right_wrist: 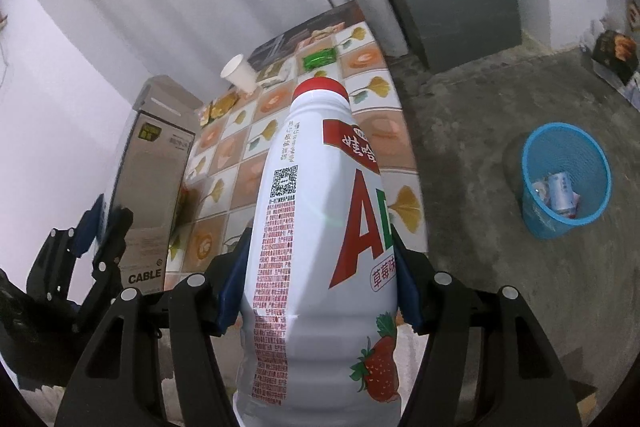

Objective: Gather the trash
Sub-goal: 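Lift the KUYAN box and white bottle off the table toward the wastebasket, then lower box and bottle into the blue wastebasket and open both grippers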

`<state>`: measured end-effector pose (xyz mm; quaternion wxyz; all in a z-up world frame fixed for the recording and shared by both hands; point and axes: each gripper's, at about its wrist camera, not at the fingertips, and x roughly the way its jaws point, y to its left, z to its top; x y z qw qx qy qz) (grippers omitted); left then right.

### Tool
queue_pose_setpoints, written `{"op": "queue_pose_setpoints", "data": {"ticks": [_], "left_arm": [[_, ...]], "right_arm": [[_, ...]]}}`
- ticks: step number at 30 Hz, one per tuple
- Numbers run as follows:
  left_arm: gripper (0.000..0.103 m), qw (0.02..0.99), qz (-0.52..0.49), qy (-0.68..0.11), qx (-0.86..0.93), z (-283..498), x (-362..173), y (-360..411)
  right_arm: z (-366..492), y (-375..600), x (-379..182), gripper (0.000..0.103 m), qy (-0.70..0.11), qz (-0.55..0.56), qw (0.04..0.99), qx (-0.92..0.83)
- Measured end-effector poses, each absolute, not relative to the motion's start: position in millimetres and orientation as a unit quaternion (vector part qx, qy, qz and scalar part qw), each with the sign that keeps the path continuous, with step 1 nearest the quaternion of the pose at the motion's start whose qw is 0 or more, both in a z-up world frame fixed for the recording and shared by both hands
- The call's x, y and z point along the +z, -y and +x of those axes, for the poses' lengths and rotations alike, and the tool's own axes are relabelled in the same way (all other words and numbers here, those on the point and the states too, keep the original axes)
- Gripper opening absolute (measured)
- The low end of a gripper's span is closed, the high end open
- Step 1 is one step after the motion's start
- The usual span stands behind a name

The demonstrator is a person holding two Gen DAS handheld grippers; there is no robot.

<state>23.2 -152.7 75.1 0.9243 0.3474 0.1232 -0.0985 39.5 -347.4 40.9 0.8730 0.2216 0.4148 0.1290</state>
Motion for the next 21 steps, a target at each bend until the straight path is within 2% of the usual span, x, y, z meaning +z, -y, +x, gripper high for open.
{"op": "queue_pose_setpoints", "data": {"ticks": [13,21], "left_arm": [[0.021,0.902,0.365,-0.104,-0.207,29,90,236],[0.021,0.883,0.357,-0.124,-0.278,41,88,305]], "right_arm": [[-11,443,20,0.061,-0.366,0.322,0.872,0.055],[-34,503,-10,0.061,-0.351,0.367,0.861,0.016]]}}
